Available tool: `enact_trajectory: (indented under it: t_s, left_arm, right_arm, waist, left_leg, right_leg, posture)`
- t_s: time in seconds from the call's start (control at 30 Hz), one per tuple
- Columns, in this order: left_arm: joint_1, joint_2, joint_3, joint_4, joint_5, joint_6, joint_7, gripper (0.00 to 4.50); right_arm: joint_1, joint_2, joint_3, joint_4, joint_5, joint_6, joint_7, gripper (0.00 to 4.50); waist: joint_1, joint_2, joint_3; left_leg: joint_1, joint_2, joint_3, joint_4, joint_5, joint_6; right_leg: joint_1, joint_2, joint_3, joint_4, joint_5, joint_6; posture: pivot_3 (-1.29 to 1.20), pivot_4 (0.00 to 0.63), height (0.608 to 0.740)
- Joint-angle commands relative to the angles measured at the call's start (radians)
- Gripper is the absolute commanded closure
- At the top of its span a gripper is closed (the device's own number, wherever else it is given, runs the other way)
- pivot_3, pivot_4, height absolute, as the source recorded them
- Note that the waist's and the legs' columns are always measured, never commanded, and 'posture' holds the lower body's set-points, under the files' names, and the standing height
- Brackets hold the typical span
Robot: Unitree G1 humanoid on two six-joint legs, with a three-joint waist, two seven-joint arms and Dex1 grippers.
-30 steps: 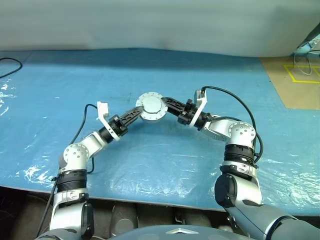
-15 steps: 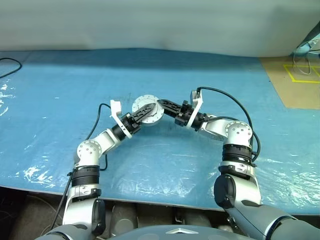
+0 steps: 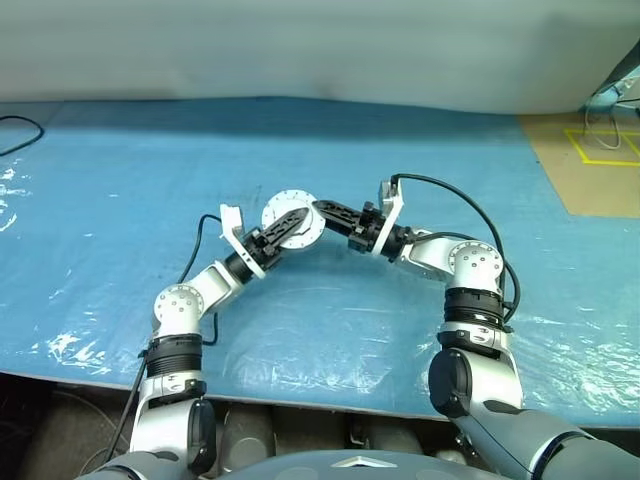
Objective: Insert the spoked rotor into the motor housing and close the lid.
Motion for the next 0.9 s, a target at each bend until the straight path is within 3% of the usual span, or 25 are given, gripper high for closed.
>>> enact_trajectory:
  t_s: [0.03,0.4,0.6,0.7,0.9]
  left_arm:
    - [-0.013,-0.001,0.030,-0.021,-0.028,-0.005,0.039,1.88]
    - [-0.050,-0.001,0.021,0.010,0.026,-0.081,0.092,1.90]
    - [-0.115,0.002,0.056,0.052,0.028,-0.146,0.097,1.90]
    - [-0.138,0.001,0.071,0.069,0.035,-0.170,0.105,1.90]
    - [-0.219,0.052,0.125,0.209,0.169,-0.393,0.154,1.90]
  right_arm:
    - [-0.022,0.009,0.006,-0.053,0.042,-0.024,0.030,3.26]
    - [-0.006,0.003,0.048,-0.073,-0.025,-0.148,0.009,3.26]
    - [-0.004,-0.005,0.063,-0.068,-0.013,-0.164,0.035,1.27]
    - [-0.007,-0.003,0.056,-0.060,0.001,-0.160,0.034,1.27]
    - [-0.005,-0.024,0.068,-0.047,-0.060,-0.219,0.005,1.27]
  waist:
    - [0.001,0.000,0.000]
    - [0.001,0.000,0.000]
    - [-0.003,-0.001,0.000]
    - [-0.002,-0.001,0.000]
    - [-0.002,-0.001,0.001]
  left_leg:
    - [0.000,0.000,0.000,0.001,0.000,0.000]
    - [0.000,0.000,0.000,0.002,0.000,0.000]
    - [0.000,0.000,-0.001,0.003,0.000,0.000]
    - [-0.001,0.000,-0.001,0.003,0.000,0.000]
    - [-0.001,0.000,-0.001,0.004,0.000,0.000]
  right_leg:
    - [0.000,0.000,0.000,0.000,0.000,0.000]
    - [0.000,0.000,0.000,0.000,0.000,0.000]
    - [0.001,0.000,0.000,0.000,0.001,0.001]
    - [0.001,0.000,0.000,0.000,0.001,0.001]
    - [0.001,0.000,0.000,0.000,0.001,0.002]
  posture:
    - [0.00,0.150,0.740]
    - [0.00,0.150,0.740]
    - [0.00,0.150,0.740]
    - [0.00,0.150,0.740]
    - [0.00,0.150,0.740]
